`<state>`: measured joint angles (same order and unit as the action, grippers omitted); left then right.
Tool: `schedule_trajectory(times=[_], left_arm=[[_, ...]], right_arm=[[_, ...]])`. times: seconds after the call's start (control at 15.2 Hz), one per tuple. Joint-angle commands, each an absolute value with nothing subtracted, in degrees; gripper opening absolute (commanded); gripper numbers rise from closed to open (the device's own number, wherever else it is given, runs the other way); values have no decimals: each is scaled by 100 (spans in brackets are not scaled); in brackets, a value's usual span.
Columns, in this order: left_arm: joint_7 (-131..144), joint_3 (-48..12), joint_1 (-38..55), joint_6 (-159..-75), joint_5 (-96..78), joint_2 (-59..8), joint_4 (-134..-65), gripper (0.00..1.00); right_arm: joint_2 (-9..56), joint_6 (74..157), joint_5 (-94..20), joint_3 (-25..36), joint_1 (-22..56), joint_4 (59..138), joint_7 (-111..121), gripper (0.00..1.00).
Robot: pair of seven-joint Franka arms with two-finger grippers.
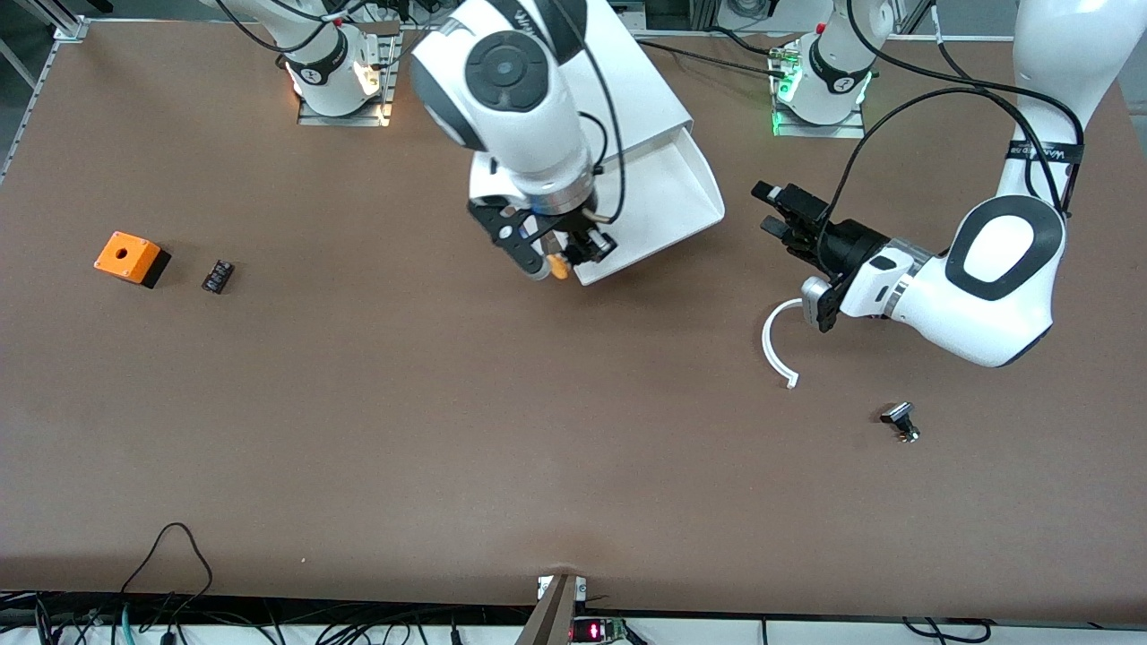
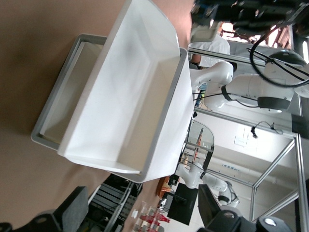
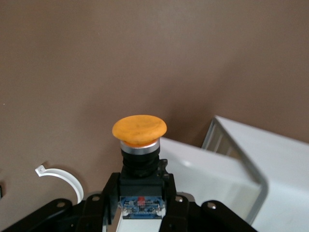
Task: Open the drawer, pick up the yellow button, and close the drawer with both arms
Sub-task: 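Lift the button out with the right gripper while the left gripper withdraws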
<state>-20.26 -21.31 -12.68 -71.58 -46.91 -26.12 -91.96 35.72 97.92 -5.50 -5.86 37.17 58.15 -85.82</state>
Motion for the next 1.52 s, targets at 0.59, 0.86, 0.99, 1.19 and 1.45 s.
schedule_trajectory(times=[0.59,0.86,0.99,1.19,1.45], left_arm=[[876,-2206,7,-7040,-2454,-2427,-7331,100],[1967,-2206,526,-7075,-637,-2355,-6716,100],[1934,-2180,597,-7084,-63,-2364,-6461,100],[1925,-2127,449,-7102,-175,-2636,-6092,100],[1951,-2091,422,-7119,-132,-2699,-6029,100]], right_arm=[[3208,8754,-615,183,2241,6565,-3519,0],[3208,8841,-624,790,2232,6802,-2490,0],[3147,9086,-624,1106,2232,7126,-1902,0],[2805,9902,-642,1528,2232,8117,-944,0],[2575,10975,-703,2020,2224,9297,129,0]])
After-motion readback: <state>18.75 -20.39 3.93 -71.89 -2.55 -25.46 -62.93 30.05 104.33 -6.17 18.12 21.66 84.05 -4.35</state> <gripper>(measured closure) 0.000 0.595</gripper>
